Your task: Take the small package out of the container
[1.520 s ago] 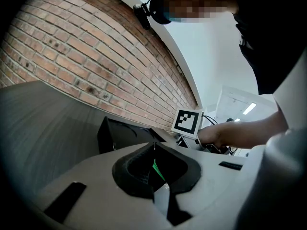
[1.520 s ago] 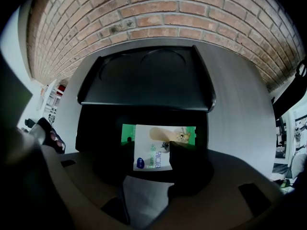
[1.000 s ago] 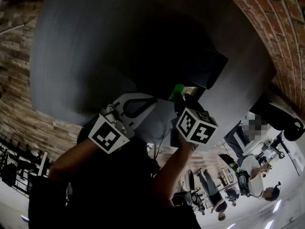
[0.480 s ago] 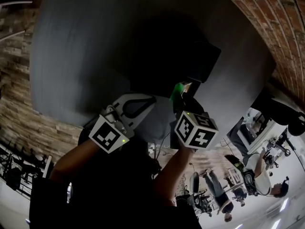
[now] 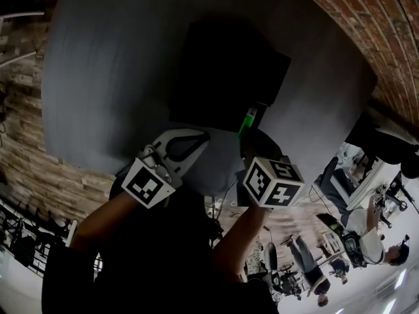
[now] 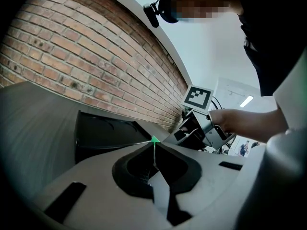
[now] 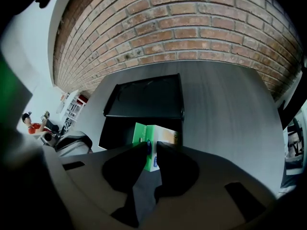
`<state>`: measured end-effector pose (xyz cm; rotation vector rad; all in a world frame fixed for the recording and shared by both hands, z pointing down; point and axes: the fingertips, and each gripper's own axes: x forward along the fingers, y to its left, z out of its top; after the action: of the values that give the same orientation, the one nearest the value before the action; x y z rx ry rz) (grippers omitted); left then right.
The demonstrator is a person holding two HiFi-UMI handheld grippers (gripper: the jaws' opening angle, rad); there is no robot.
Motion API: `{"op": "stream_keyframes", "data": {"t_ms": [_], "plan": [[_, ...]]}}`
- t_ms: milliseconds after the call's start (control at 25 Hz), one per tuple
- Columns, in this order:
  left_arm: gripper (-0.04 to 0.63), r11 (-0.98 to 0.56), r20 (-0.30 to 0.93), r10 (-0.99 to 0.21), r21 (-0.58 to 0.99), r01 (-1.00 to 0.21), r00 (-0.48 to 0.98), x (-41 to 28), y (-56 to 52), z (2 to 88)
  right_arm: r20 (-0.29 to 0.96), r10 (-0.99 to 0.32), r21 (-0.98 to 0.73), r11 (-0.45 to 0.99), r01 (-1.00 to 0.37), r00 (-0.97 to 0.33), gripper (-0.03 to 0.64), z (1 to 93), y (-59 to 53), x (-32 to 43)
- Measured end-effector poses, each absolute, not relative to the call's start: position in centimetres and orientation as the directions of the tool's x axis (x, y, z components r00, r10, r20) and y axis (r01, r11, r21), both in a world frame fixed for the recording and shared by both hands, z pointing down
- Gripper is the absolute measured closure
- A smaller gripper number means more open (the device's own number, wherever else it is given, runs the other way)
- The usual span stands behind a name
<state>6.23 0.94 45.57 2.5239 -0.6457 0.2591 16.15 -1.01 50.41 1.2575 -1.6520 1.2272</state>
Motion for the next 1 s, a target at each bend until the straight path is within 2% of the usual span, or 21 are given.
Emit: {"op": "stream_keyframes", "data": {"t_ms": [400, 1000], "plan": [[0.557, -0.761, 0.303, -0.409, 0.408, -0.505, 0.861, 8.6, 2.2, 45.5, 0.847, -0.361, -0.400, 0.051, -0.915, -0.390, 0.543, 49.4, -1.6, 17.7], [0.557, -0.750, 0.319, -0.518, 0.277, -0.601, 0.794, 11.2, 4.8, 45.6, 0.753, -0.378, -0.569, 0.038, -0.822, -0.539, 0.545, 49.3, -1.2, 18.9]]}}
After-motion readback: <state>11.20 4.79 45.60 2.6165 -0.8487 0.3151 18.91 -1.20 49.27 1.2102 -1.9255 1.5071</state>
